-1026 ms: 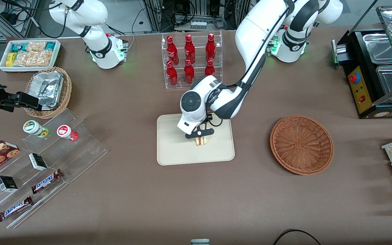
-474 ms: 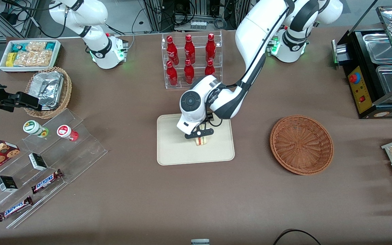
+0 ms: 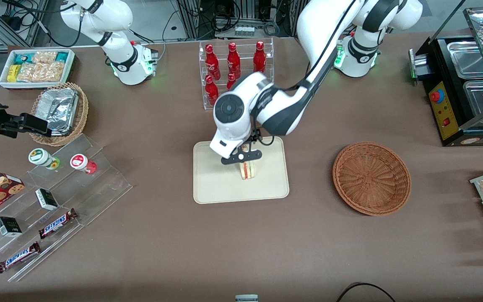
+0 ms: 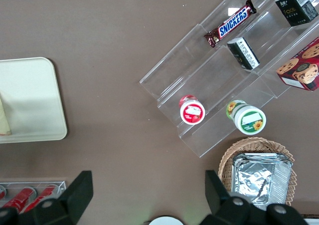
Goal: Place sandwich from basket to tray
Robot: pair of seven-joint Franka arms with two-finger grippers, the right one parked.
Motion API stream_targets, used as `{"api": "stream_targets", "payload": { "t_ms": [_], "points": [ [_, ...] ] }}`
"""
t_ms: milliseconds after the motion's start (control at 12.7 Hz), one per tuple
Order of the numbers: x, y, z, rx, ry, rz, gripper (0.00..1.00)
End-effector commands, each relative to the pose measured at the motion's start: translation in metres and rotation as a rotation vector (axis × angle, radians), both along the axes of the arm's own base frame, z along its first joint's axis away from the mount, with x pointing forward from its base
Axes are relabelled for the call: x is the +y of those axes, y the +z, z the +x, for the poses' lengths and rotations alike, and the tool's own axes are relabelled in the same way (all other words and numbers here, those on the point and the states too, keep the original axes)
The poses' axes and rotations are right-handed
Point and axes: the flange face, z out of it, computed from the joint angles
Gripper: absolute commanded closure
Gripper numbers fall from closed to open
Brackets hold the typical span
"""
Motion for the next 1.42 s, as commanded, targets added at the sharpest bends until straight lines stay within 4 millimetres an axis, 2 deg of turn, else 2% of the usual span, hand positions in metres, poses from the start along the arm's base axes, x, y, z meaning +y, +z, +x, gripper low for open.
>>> {"api": "stream_targets", "payload": {
  "t_ms": [0, 237, 316, 395, 474, 632, 868, 1026, 1105, 1263, 1342],
  "points": [
    [0.044, 0.034, 0.024, 0.027, -0.132, -0.023, 0.00],
    [0.118, 0.048, 0.067, 0.064, -0.319, -0.039, 0.00],
    [0.133, 0.054, 0.072, 0.063, -0.326, -0.011, 0.00],
    [0.162, 0.061, 0.080, 0.052, -0.310, 0.033, 0.00],
    [0.202, 0.068, 0.092, 0.052, -0.293, 0.023, 0.00],
    [0.250, 0.081, 0.106, 0.061, -0.354, -0.004, 0.00],
    [0.335, 0.088, 0.129, 0.071, -0.380, -0.037, 0.00],
    [0.374, 0.095, 0.133, 0.069, -0.374, -0.040, 0.00],
    [0.393, 0.102, 0.128, 0.068, -0.358, -0.033, 0.00],
    [0.432, 0.129, 0.113, 0.042, -0.320, -0.032, 0.00],
    [0.445, 0.142, 0.105, 0.029, -0.299, -0.031, 0.00]
  ]
}}
